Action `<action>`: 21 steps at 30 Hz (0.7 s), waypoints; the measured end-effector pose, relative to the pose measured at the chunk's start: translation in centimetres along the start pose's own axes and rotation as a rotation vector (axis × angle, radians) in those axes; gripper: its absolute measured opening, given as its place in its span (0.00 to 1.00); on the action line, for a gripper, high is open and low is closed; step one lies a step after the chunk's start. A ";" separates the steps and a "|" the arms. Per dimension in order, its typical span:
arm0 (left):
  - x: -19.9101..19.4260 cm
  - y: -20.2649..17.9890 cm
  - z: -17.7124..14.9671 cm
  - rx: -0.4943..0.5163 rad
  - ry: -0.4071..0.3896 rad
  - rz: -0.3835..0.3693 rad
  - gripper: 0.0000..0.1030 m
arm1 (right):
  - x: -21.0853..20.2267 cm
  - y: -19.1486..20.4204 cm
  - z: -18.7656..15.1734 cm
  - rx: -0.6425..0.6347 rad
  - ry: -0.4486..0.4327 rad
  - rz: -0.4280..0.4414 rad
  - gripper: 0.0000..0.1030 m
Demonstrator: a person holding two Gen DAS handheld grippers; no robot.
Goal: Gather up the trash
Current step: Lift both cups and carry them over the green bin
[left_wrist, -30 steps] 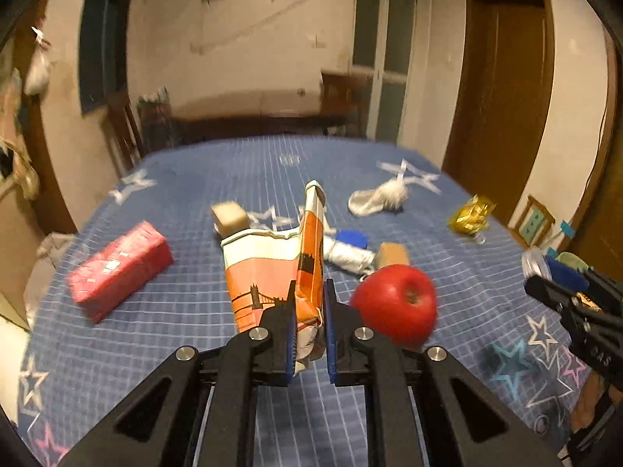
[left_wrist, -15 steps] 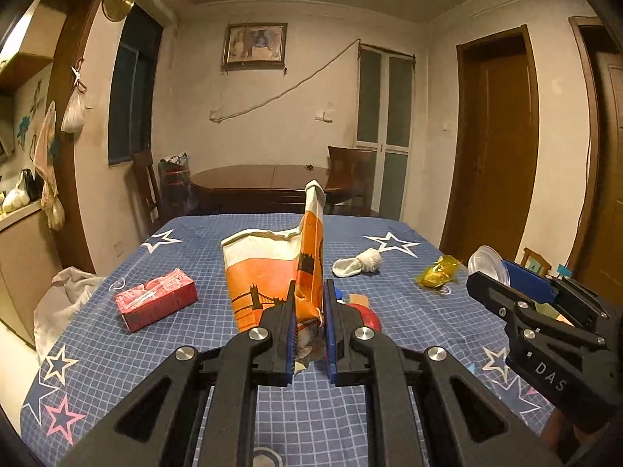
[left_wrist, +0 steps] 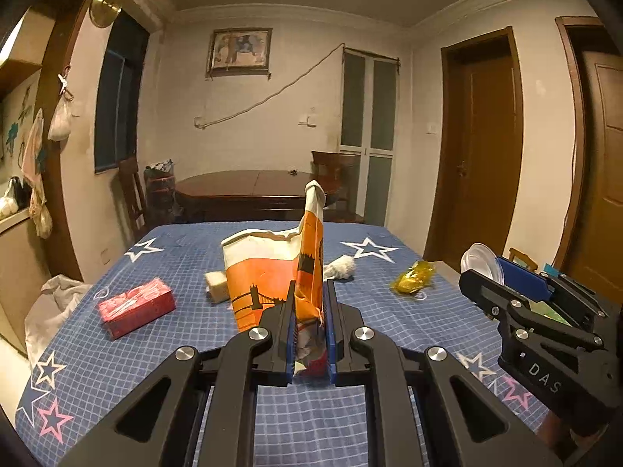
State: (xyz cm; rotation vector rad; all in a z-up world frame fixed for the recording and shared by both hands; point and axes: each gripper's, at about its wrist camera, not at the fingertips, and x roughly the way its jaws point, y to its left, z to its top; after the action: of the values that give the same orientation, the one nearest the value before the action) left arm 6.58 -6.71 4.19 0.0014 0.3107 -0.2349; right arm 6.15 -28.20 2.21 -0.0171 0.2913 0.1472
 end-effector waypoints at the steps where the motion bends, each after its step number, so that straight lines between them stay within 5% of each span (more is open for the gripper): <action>1: 0.1 -0.5 0.2 0.003 -0.001 -0.008 0.13 | -0.2 -0.4 0.1 0.001 -0.003 -0.008 0.37; 21: 5.1 -14.0 1.5 0.109 0.044 -0.203 0.13 | -3.6 -11.8 0.3 0.043 0.030 -0.222 0.37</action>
State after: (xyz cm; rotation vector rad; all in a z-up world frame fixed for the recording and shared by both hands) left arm 8.56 -21.56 4.61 0.0833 0.3419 -0.4540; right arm 4.57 -40.39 3.43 -0.0092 0.3207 -0.0796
